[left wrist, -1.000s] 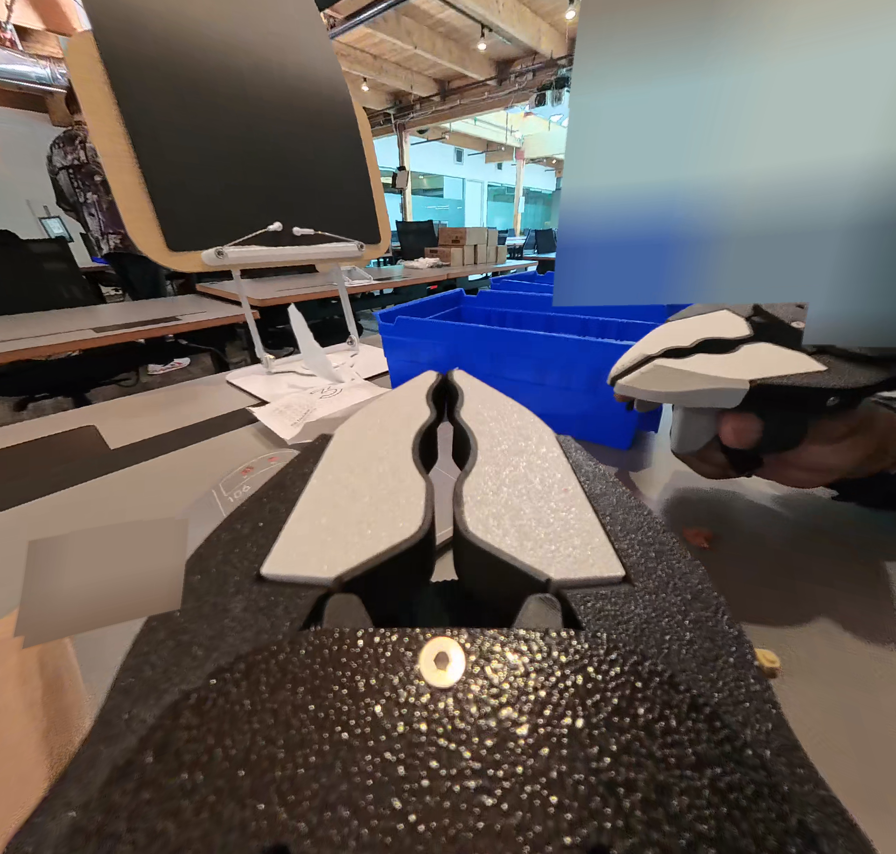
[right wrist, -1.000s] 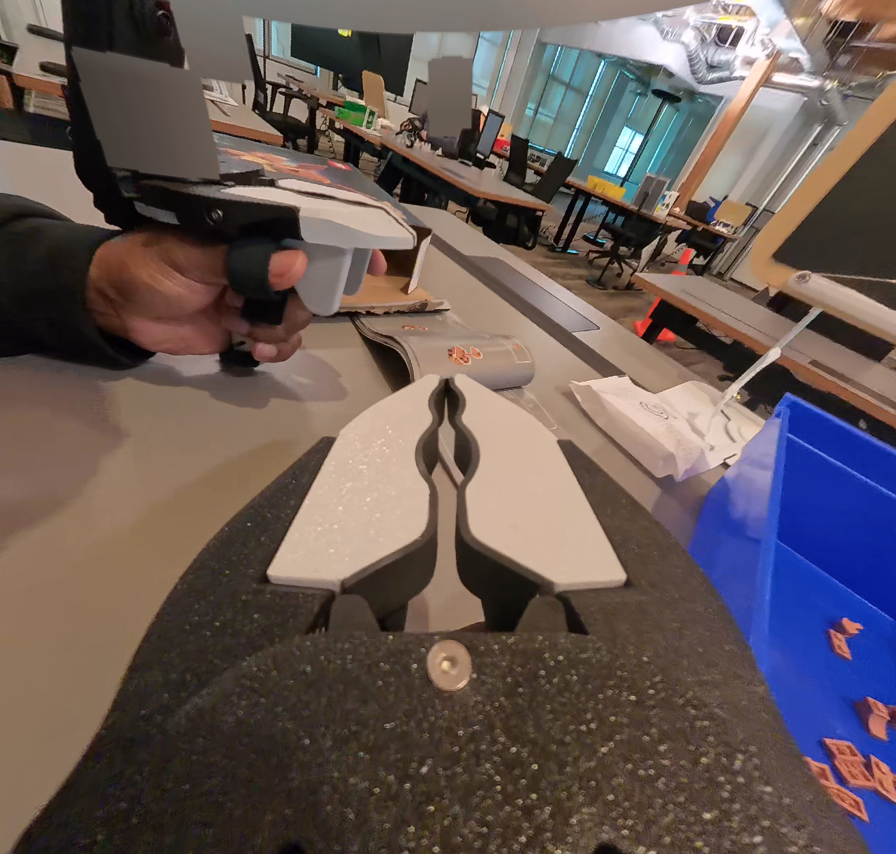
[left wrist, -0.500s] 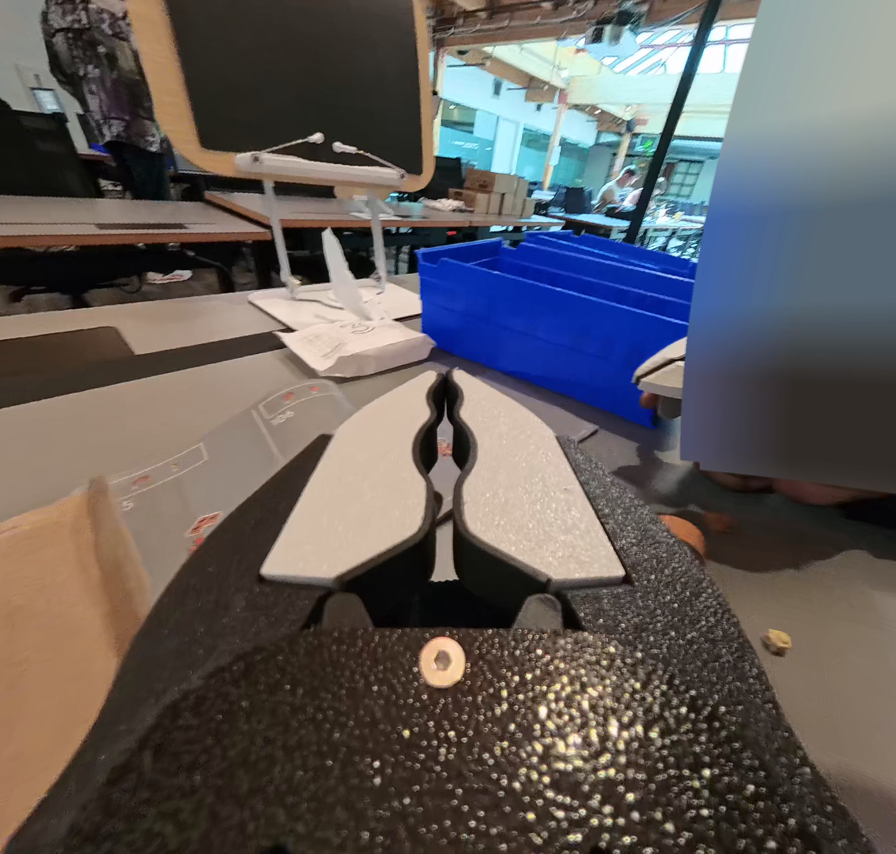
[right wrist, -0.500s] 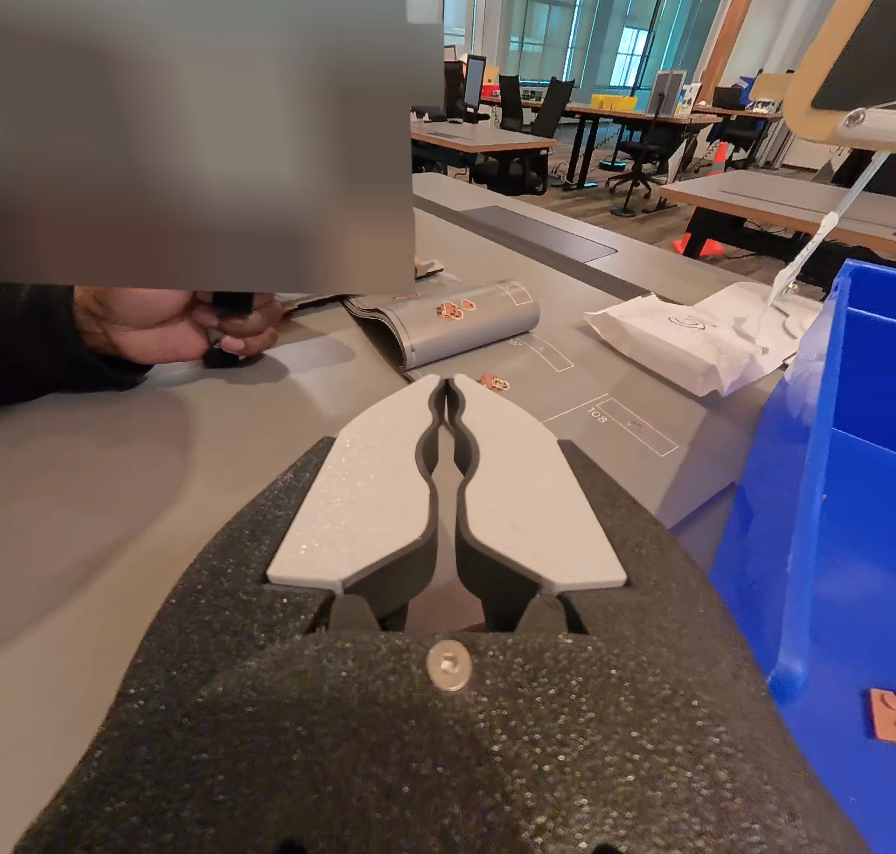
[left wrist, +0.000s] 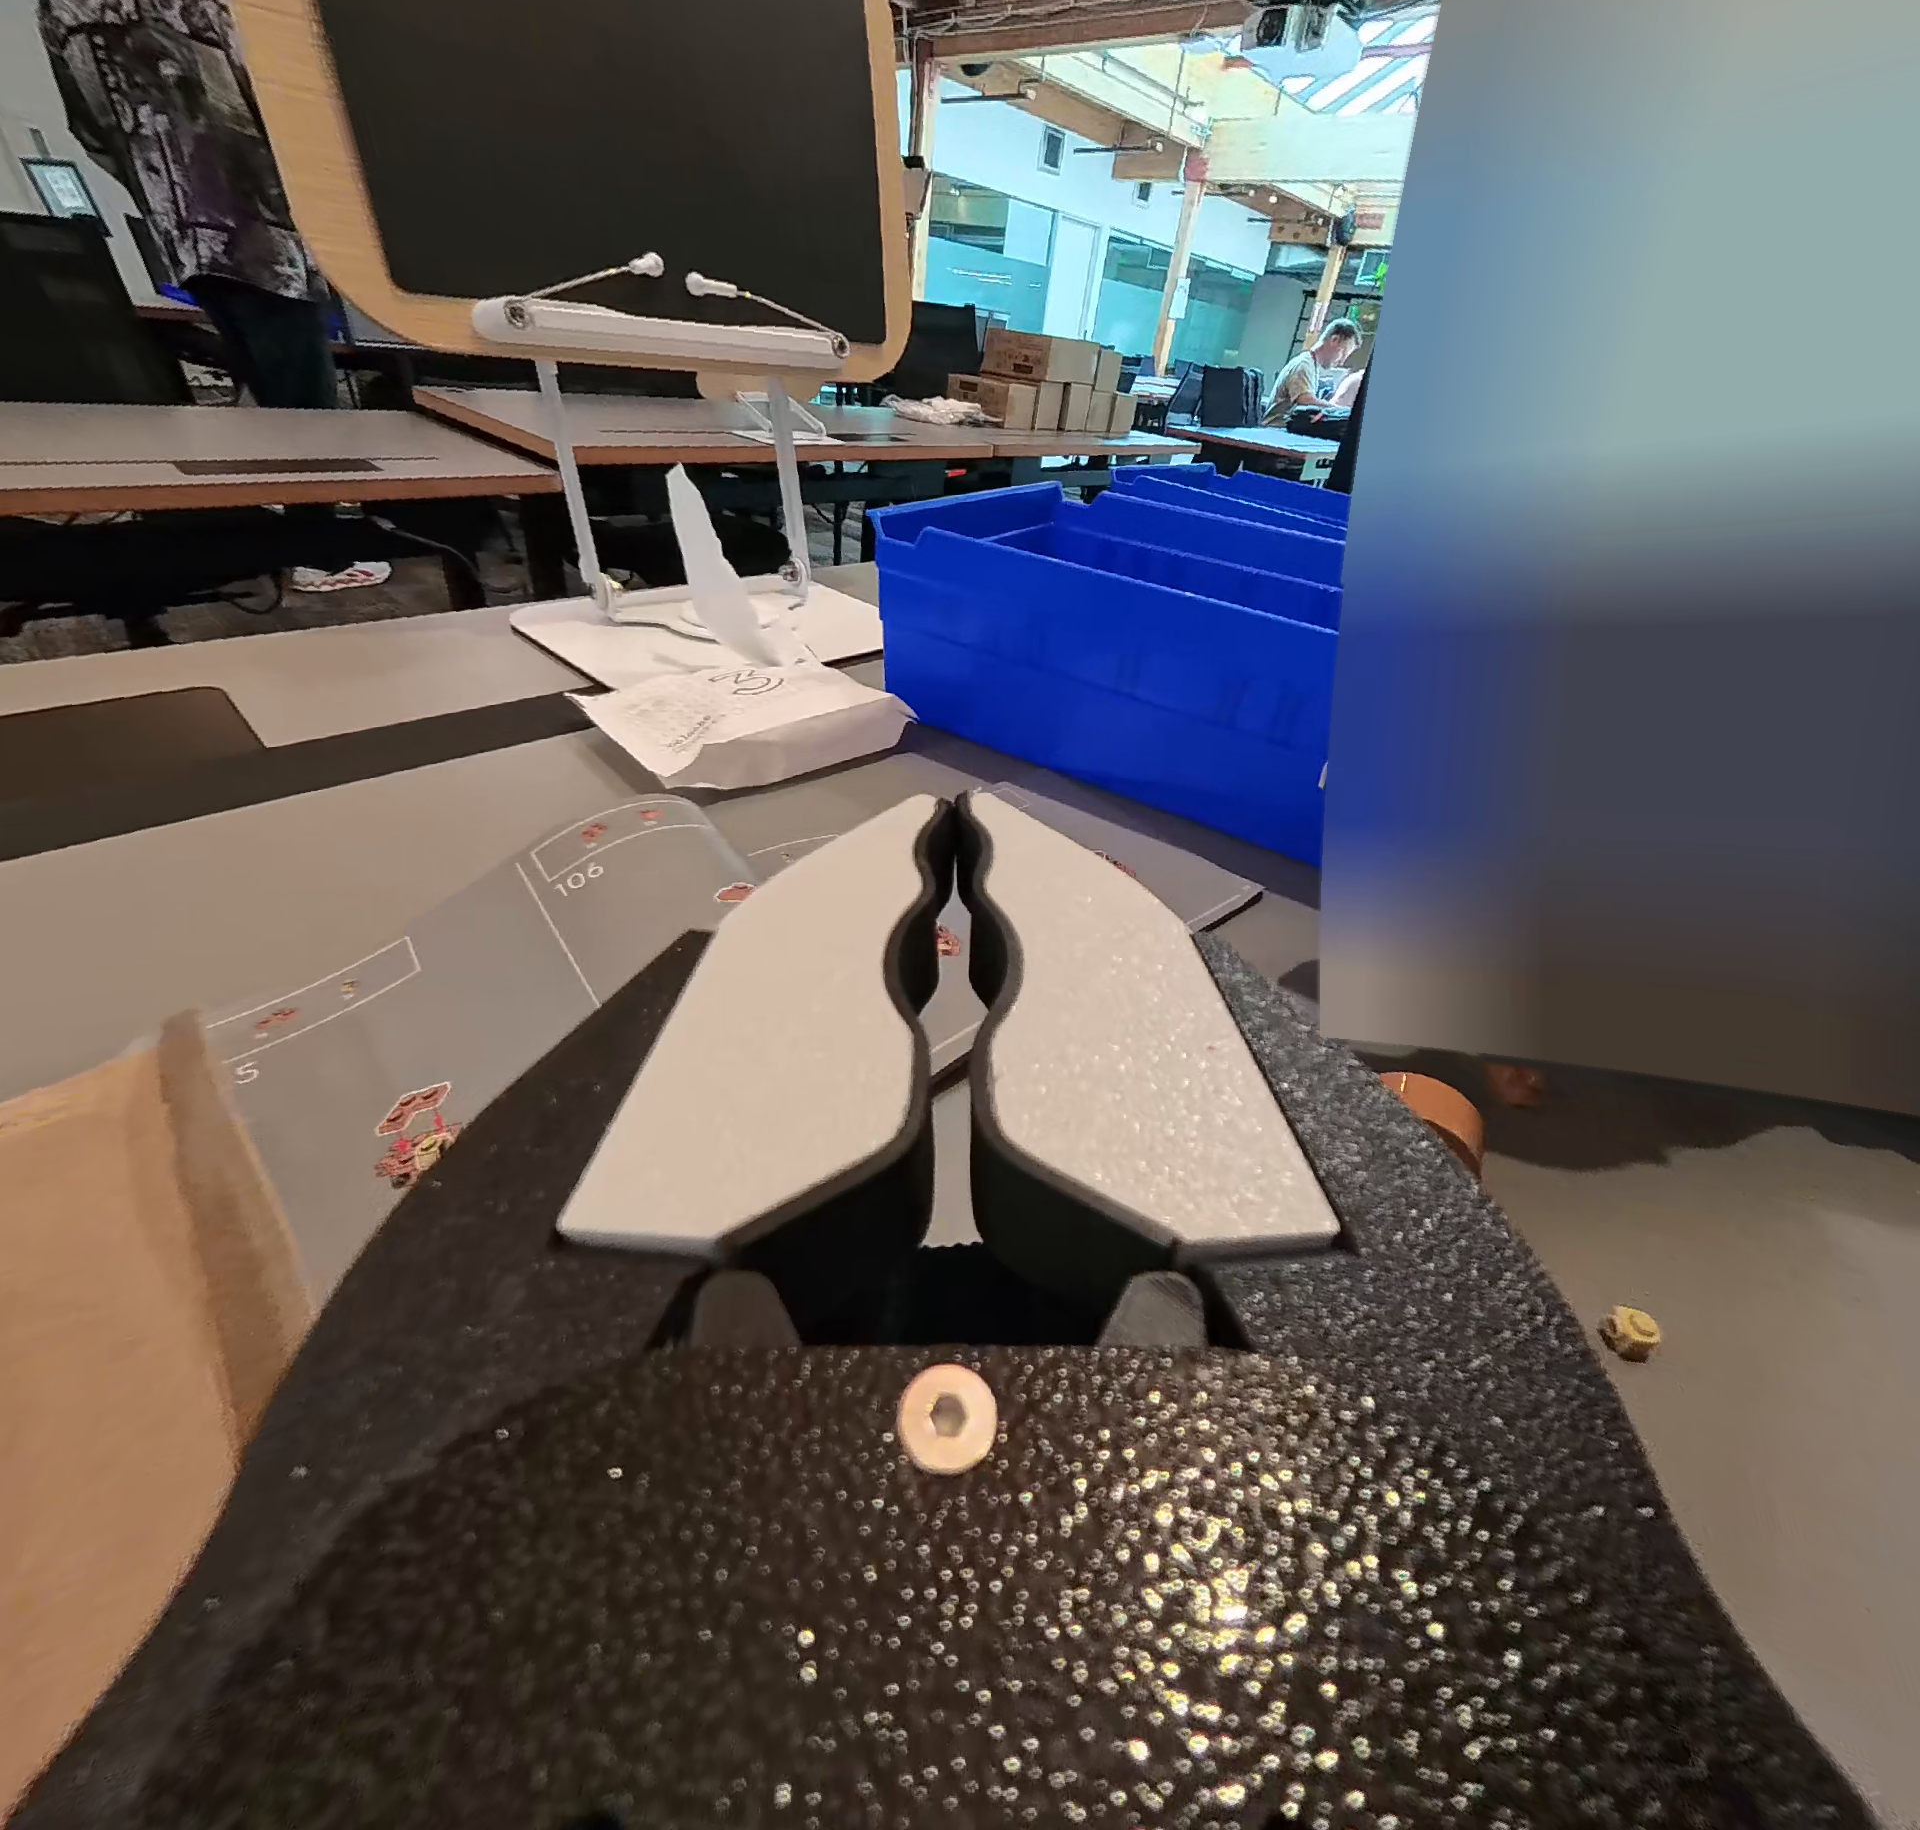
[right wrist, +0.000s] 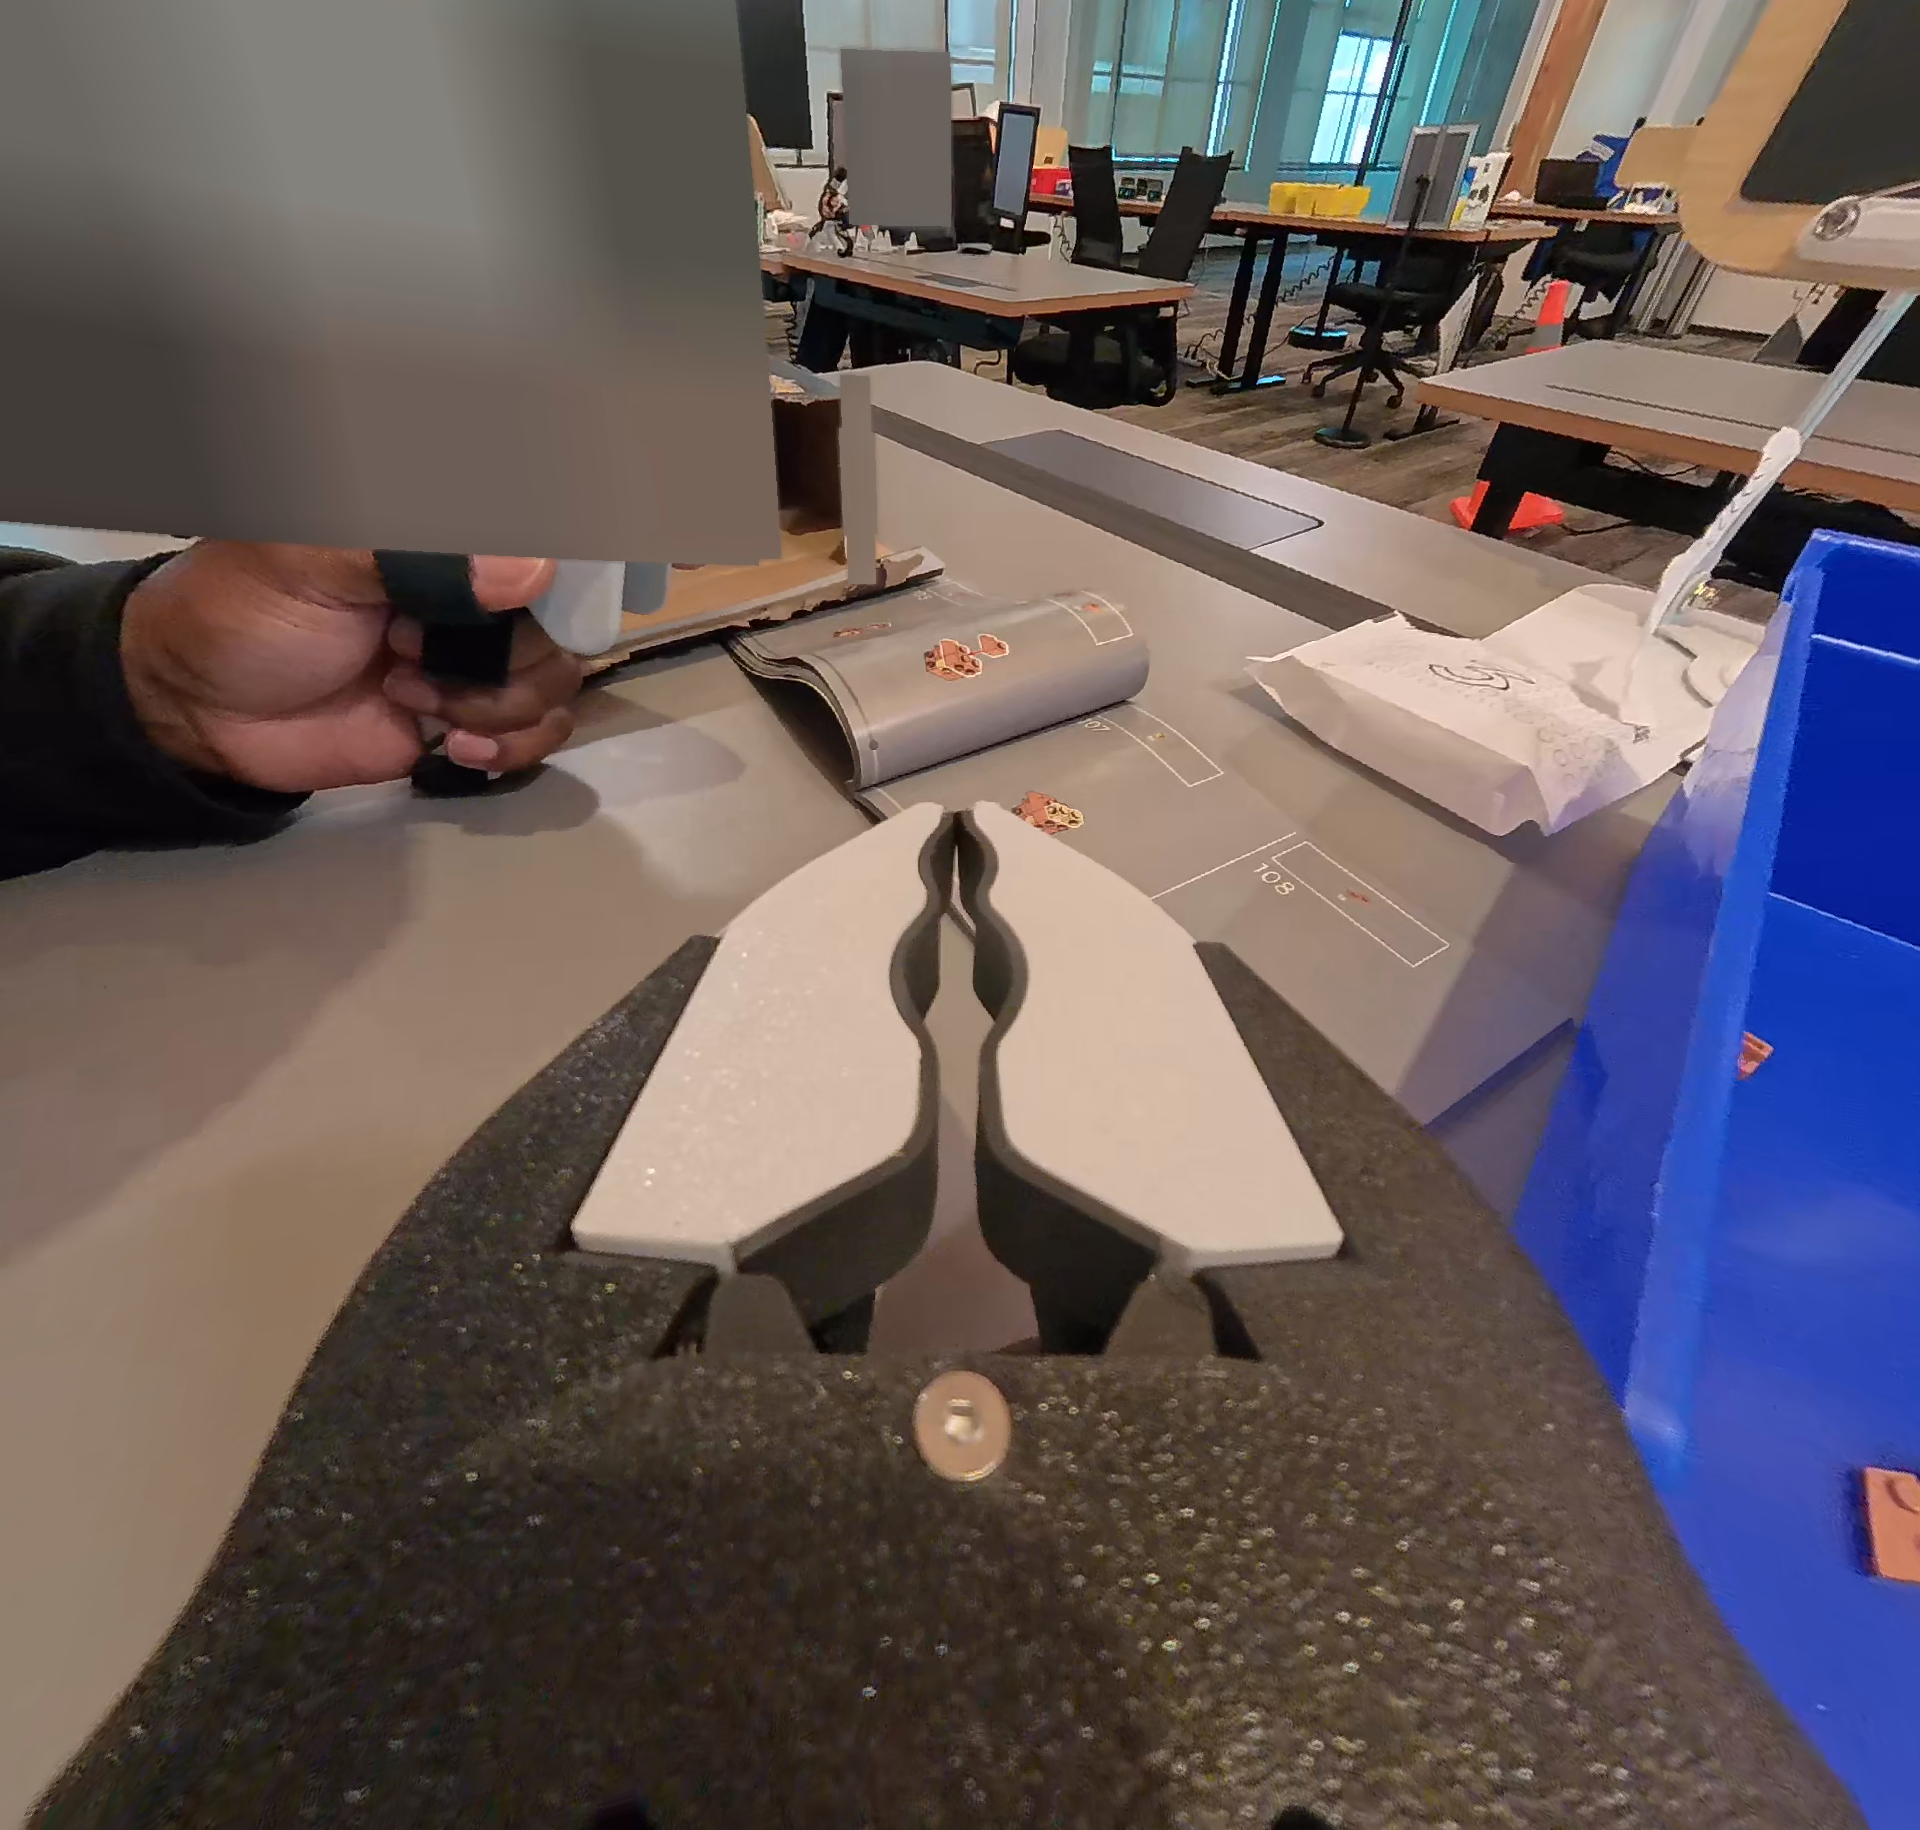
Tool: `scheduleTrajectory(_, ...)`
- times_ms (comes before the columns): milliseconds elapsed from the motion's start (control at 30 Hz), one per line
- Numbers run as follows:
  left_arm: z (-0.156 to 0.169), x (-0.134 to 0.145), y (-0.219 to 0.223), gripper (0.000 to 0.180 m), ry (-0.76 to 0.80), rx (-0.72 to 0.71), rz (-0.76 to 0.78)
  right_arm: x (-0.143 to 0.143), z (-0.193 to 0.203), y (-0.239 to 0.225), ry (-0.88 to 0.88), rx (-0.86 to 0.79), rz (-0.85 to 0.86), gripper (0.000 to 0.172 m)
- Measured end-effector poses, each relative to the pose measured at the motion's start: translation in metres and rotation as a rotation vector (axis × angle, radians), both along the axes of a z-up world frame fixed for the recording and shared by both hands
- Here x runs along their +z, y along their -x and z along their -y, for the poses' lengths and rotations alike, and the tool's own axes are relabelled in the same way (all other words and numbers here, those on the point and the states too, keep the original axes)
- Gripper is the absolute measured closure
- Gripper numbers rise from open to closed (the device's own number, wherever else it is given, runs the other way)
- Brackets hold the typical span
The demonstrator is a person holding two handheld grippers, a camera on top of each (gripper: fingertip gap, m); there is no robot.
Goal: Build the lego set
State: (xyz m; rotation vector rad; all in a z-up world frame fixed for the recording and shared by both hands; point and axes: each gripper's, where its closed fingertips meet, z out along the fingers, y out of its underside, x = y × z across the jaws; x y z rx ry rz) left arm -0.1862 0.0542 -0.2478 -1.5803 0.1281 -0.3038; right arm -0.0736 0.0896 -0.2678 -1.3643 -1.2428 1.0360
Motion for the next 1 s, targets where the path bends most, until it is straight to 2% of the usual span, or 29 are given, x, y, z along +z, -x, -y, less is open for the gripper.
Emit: scheduleTrajectory(1000,0.0008,-0.0009,-0.0084,0.180,0.007,-0.022,-0.012,-0.0024,0.0058,0.0014,-0.020,0.033,0.021,0.172)
